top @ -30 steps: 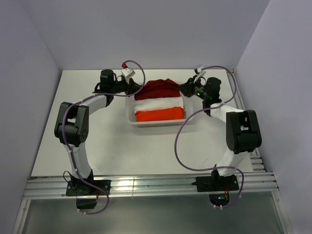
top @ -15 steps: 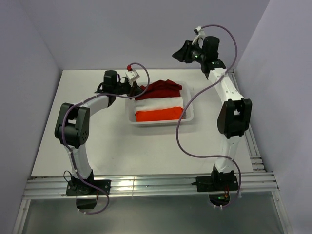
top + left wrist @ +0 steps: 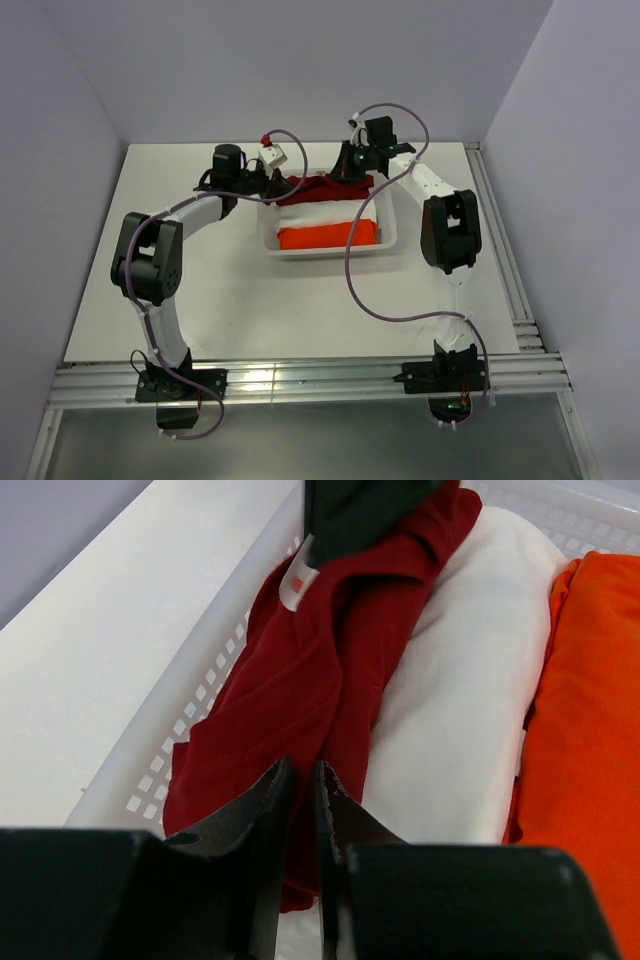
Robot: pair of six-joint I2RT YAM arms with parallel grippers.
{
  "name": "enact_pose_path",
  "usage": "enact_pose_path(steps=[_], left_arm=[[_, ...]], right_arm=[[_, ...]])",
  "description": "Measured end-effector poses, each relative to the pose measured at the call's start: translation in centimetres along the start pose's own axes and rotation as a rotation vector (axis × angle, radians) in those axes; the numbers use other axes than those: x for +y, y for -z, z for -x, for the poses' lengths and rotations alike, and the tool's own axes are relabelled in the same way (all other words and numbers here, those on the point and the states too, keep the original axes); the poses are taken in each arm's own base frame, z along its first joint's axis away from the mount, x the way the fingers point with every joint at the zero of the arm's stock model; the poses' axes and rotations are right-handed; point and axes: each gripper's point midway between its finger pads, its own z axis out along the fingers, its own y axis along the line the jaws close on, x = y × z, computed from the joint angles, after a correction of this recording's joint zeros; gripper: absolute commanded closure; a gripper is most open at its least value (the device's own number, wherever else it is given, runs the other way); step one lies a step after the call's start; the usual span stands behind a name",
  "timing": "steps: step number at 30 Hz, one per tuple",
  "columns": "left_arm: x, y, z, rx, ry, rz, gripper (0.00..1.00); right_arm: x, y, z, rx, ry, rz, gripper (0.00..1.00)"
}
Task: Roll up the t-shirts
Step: Place the rolled tshirt into the container
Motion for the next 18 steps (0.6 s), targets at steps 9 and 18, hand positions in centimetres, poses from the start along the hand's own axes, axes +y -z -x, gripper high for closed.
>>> enact_pose_path(steps=[9, 18], left_arm=[[-0.1, 0.0, -0.1, 0.005, 0.011, -0.001, 0.78], [1.1, 0.9, 1.6, -0.045, 0.17, 0.025, 0.71]], right_arm=[[-0.6, 0.7, -4.5, 0.065, -0.05, 0.009, 1.0], [-0.7, 0.8, -4.6, 0.055, -0.041, 0.011, 1.0]])
